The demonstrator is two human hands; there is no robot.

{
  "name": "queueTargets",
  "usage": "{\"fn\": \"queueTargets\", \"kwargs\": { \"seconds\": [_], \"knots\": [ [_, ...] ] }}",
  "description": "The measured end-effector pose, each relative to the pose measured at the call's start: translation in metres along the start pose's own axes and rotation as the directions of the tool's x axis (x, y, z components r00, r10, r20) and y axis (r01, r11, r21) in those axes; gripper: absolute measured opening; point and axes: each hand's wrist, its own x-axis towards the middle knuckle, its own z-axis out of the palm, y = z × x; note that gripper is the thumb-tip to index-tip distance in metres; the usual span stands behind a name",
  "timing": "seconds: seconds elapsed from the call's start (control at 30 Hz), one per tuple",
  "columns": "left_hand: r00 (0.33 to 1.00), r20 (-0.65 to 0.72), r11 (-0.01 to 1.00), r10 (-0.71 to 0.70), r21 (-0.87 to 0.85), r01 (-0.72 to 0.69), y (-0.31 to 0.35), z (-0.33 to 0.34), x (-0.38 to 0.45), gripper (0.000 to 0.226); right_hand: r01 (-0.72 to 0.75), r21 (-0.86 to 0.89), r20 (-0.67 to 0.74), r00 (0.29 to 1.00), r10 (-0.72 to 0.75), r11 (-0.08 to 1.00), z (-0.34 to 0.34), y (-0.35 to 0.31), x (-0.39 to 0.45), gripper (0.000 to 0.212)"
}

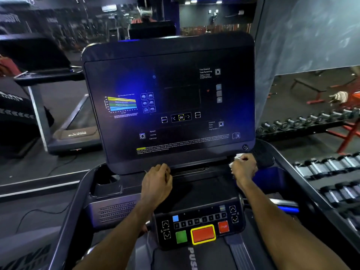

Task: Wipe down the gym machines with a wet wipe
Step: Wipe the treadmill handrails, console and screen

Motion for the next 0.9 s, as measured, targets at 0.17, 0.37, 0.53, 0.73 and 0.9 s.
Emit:
{"fn": "queueTargets", "kwargs": {
  "seconds": [0.17,0.37,0.53,0.73,0.9],
  "knots": [
    [0.997,0.066,0.993,0.031,-0.118,-0.023,-0.016,-0.007,-0.002,0.012,-0.029,0.048,-0.028,0.999,0.030,0.998,0.006,0.000,-0.005,0.024],
    [0.999,-0.006,0.985,-0.038,-0.169,0.037,-0.055,-0.022,-0.008,0.010,-0.099,0.125,0.016,0.995,0.097,0.987,0.046,-0.006,-0.071,0.028],
    [0.998,-0.037,0.986,-0.053,-0.162,0.046,-0.079,-0.028,-0.007,0.011,-0.127,0.253,-0.087,0.984,0.154,0.959,0.041,-0.007,-0.060,0.027],
    [0.996,-0.026,0.983,-0.090,-0.161,0.085,-0.091,-0.027,-0.009,0.014,-0.166,0.211,0.075,0.985,0.154,0.963,0.070,-0.001,-0.098,0.022],
    [0.972,-0.034,0.946,-0.234,-0.237,0.220,-0.098,-0.025,-0.013,0.013,-0.213,0.363,0.019,0.975,0.222,0.907,0.067,-0.009,-0.101,0.026]
  ]
}}
